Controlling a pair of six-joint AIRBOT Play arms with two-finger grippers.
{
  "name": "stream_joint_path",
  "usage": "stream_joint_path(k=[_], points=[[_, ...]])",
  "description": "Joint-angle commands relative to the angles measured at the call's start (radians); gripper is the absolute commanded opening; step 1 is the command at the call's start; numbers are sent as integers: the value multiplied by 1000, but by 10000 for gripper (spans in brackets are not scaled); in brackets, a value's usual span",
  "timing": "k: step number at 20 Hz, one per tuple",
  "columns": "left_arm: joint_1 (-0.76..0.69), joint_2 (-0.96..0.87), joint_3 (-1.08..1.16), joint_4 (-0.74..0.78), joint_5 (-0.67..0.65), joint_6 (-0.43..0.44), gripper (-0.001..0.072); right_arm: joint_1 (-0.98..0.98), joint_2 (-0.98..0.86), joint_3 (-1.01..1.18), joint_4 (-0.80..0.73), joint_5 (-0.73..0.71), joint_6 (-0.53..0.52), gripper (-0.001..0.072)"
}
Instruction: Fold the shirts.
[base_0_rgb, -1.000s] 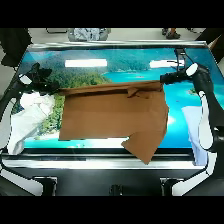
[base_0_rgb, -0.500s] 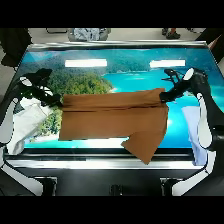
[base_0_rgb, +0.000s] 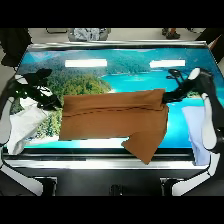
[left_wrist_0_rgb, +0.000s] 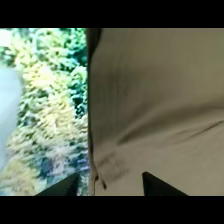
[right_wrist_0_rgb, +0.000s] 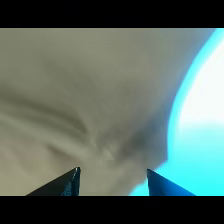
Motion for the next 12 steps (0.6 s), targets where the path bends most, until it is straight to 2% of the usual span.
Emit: stream_joint_path(k=[1, 3, 7, 12], points=[[43, 85, -37, 0, -75, -37, 531, -100, 55, -12, 5, 212, 0, 518], [45, 193, -225, 5, -49, -24, 529, -115, 113, -127, -26, 253, -54, 517], [47, 402, -692, 5, 168, 93, 528, -113, 270, -439, -51, 95, -97, 516], [41, 440, -874, -34, 286, 113, 525, -113, 322, -483, -60, 96, -132, 516]])
